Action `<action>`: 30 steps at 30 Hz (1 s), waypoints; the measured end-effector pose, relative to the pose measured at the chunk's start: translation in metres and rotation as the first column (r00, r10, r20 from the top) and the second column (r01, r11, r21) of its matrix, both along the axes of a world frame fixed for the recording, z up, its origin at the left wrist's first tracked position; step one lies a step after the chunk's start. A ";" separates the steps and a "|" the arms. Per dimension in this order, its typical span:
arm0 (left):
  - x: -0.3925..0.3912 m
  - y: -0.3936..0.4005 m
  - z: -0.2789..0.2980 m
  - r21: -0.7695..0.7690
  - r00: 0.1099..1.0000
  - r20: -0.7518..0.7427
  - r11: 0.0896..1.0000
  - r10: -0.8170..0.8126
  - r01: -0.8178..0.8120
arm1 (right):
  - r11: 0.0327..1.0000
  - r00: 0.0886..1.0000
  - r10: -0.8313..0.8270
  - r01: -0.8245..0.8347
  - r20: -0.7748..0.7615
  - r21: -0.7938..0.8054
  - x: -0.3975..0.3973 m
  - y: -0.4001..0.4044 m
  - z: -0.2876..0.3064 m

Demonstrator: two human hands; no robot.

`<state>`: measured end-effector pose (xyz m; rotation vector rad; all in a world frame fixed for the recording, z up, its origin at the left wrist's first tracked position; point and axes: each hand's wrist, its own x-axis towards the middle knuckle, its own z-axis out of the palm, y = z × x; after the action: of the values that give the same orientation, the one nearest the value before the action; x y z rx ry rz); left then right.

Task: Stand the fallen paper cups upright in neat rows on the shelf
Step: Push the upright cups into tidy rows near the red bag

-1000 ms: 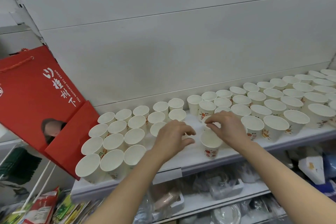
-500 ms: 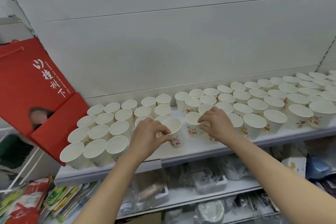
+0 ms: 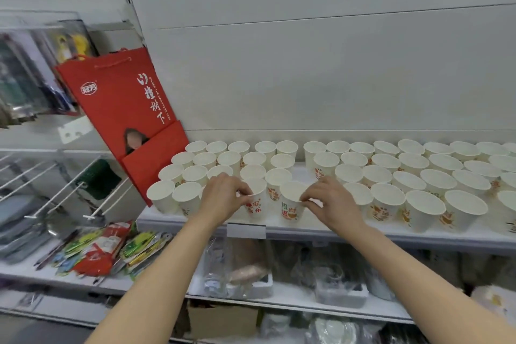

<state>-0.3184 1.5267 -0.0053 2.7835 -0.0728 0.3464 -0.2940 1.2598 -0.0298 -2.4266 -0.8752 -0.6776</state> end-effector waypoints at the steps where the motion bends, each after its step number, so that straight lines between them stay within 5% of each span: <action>1: 0.000 -0.001 -0.001 0.047 1.000 0.005 0.999 0.006 -0.007 | 1.000 1.000 0.024 -0.024 0.007 -0.013 0.000 0.007 -0.005; 10: 0.001 0.016 -0.011 0.067 0.996 -0.003 0.994 -0.091 0.091 | 0.990 0.991 0.134 -0.133 0.024 -0.037 0.004 0.039 -0.023; 14: 0.027 0.026 0.003 0.044 0.971 -0.139 0.978 -0.194 0.201 | 0.967 0.968 0.011 0.053 -0.251 0.248 0.018 0.041 -0.012; 18: 0.075 0.023 0.003 0.055 0.949 -0.270 0.981 -0.163 0.184 | 0.822 0.741 0.173 0.255 -0.649 0.510 0.055 0.058 0.017; 23: 0.115 0.012 -0.010 0.071 0.913 -0.354 0.968 -0.203 0.242 | 0.764 0.595 0.224 0.385 -0.772 0.518 0.113 0.077 0.011; 30: 0.142 0.008 -0.016 0.099 0.895 -0.385 0.955 -0.223 0.280 | 0.727 0.644 0.150 0.443 -0.750 0.525 0.157 0.091 -0.014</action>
<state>-0.1761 1.5343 -0.0217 2.8874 -0.3799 -0.2641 -0.1367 1.3513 -0.0440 -1.7957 -0.0052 0.0554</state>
